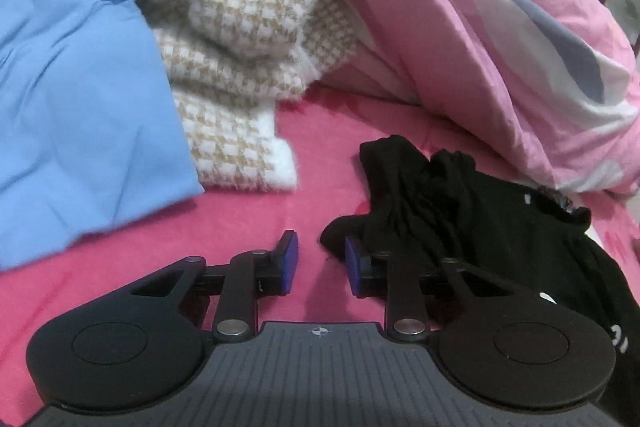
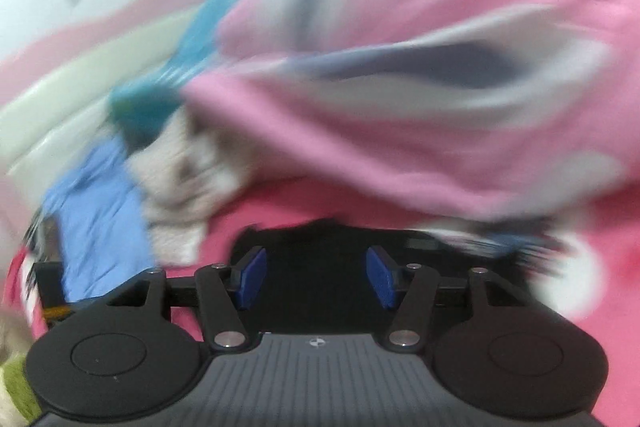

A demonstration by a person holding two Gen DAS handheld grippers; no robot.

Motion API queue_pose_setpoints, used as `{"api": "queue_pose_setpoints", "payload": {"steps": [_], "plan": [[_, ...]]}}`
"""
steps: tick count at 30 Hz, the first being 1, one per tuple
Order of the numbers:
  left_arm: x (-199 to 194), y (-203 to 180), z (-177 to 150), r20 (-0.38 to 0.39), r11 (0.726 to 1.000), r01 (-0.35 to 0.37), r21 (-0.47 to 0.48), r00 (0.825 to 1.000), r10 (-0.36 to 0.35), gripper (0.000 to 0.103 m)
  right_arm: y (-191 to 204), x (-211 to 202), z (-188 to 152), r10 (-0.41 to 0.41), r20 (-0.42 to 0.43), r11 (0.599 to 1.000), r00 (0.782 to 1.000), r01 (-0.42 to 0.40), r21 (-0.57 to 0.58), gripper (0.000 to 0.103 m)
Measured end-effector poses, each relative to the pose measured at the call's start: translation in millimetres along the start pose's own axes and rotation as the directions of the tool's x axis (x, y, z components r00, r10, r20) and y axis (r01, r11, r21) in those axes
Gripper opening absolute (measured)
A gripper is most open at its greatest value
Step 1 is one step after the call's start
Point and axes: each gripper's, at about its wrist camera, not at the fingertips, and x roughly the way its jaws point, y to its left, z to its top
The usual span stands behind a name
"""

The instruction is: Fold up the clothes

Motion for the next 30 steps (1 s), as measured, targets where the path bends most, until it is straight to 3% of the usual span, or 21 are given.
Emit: {"api": "queue_pose_setpoints", "payload": {"steps": [2, 6, 11, 12, 13, 15, 16, 17, 24, 28, 30], "plan": [[-1.2, 2.2, -5.5, 0.025, 1.0, 0.006, -0.005, 1.0, -0.006, 0.01, 48.7, 43.4, 12.4, 0.018, -0.066, 0.996, 0.998, -0.023, -0.082, 0.06], [-2.2, 11.7, -11.1, 0.055, 0.998, 0.02, -0.056, 0.998, -0.017, 0.0, 112.6, 130.3, 23.7, -0.027, -0.187, 0.98, 0.982, -0.011, -0.199, 0.062], [-3.9, 18.1, -14.6, 0.08, 0.996, 0.03, -0.088, 0.997, -0.023, 0.0, 137.5, 212.4, 10.4, -0.202, -0.251, 0.937, 0.947, 0.112, -0.331, 0.06], [-4.2, 17.7, -15.1, 0.083, 0.996, 0.028, -0.083, 0.996, -0.021, 0.0, 133.6, 223.2, 6.6, -0.23, -0.269, 0.934, 0.935, 0.135, -0.33, 0.058], [-4.5, 17.2, -15.7, 0.087, 0.997, 0.026, -0.078, 0.996, -0.019, 0.0, 129.6, 234.0, 2.8, -0.258, -0.286, 0.931, 0.923, 0.158, -0.329, 0.047], [-8.7, 19.4, -17.0, 0.109, 0.996, 0.034, -0.087, 0.994, -0.024, 0.0, 121.6, 238.4, -0.8, -0.247, -0.287, 0.942, 0.925, 0.161, -0.294, 0.037], [-11.9, 21.5, -17.6, 0.123, 0.994, 0.039, -0.097, 0.992, -0.027, 0.0, 119.3, 233.0, 0.6, -0.244, -0.277, 0.946, 0.929, 0.165, -0.28, 0.014], [-15.0, 23.7, -18.2, 0.137, 0.993, 0.045, -0.108, 0.99, -0.03, 0.0, 117.0, 227.6, 2.0, -0.241, -0.266, 0.949, 0.933, 0.169, -0.265, 0.004], [-47.0, 18.1, -18.2, 0.251, 0.996, 0.062, -0.07, 0.967, -0.043, 0.0, 99.5, 180.1, 15.3, -0.119, -0.175, 0.989, 0.977, 0.1, -0.109, 0.004], [-46.6, 19.9, -18.7, 0.198, 0.997, 0.053, -0.055, 0.979, -0.041, 0.0, 106.3, 193.9, 18.5, -0.103, -0.238, 0.993, 0.966, 0.088, -0.075, 0.009], [-48.8, 26.8, -19.3, 0.165, 0.996, 0.049, -0.077, 0.986, -0.036, 0.0, 106.1, 193.1, 15.0, -0.102, -0.261, 0.995, 0.96, 0.093, -0.047, 0.024]]}}
